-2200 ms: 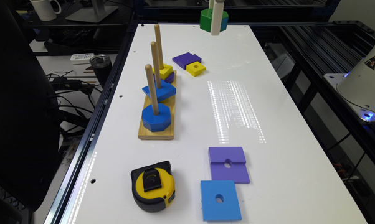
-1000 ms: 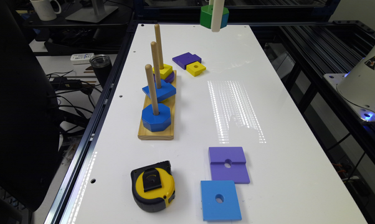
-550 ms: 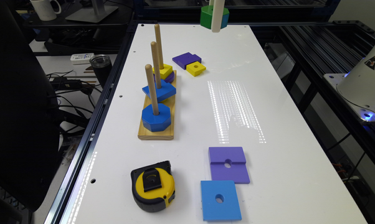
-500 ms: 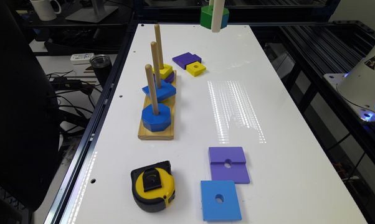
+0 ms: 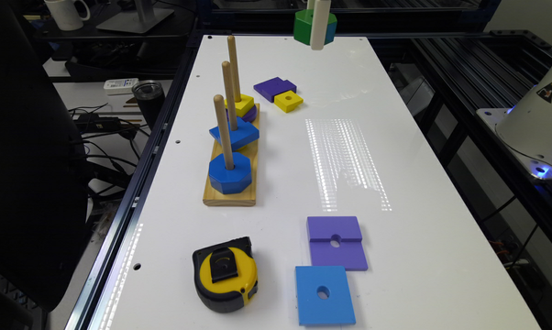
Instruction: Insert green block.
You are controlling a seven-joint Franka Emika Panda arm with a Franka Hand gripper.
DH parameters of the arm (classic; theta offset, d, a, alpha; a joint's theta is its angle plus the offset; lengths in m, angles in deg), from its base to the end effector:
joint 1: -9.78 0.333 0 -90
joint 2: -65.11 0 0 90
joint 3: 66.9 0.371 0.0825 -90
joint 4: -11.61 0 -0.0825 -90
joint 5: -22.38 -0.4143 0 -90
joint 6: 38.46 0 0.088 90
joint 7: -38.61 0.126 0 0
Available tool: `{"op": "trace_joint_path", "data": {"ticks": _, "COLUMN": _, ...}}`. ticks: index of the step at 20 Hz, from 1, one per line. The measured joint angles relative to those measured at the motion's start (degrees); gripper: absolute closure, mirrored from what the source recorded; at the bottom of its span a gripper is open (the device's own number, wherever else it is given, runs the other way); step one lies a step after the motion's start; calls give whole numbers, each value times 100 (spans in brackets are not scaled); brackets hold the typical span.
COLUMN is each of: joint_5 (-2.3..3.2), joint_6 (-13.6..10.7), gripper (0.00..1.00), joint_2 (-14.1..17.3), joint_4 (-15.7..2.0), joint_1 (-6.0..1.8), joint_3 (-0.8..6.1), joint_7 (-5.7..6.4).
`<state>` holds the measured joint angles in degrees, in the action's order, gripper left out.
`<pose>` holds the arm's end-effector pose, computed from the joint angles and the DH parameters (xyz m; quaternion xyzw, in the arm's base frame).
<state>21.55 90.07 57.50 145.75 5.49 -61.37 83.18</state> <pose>0.5069 0.0121 0.4082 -0.9275 0.3735 -0.0161 0.0061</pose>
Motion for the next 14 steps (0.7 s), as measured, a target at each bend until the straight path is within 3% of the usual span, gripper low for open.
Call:
{"op": "trace_joint_path", "data": {"ticks": 6, "joint_5": -1, "joint_6": 138, "gripper": 100, "joint_2": 146, "joint_4": -91, "joint_1": 1, "joint_3": 158, "joint_7": 148}}
{"op": "trace_joint_path", "data": {"ticks": 14, "joint_5": 0, "joint_6": 153, "gripper": 100, "joint_2": 583, "joint_4": -553, "joint_1": 2, "joint_3": 400, "joint_7": 388}}
